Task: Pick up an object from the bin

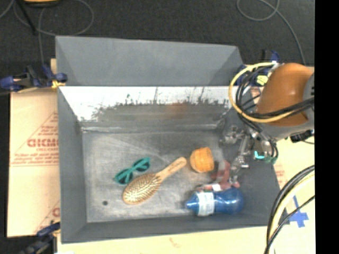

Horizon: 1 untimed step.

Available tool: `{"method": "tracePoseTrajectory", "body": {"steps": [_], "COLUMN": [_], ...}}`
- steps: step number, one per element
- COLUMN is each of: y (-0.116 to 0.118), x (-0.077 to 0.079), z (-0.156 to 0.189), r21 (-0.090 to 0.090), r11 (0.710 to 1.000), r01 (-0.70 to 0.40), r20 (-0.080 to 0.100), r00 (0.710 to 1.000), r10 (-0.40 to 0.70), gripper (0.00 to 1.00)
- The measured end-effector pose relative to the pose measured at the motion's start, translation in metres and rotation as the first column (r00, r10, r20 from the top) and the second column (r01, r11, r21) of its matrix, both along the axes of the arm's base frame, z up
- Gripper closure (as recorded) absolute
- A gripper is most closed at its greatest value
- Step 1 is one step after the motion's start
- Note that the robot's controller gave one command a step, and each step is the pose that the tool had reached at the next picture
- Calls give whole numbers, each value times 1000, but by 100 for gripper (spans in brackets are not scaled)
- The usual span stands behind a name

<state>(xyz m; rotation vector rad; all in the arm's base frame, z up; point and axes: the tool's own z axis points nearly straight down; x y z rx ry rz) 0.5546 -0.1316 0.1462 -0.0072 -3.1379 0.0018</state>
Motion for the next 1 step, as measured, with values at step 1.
{"method": "tracePoseTrajectory", "body": {"steps": [1], "y": [0], "x": [2], "z": [4], "r21": [-2], "r11": [1000], "r01": [-3], "r20": [8], "r00": [1000], "r10": [3], "gripper": [0]}}
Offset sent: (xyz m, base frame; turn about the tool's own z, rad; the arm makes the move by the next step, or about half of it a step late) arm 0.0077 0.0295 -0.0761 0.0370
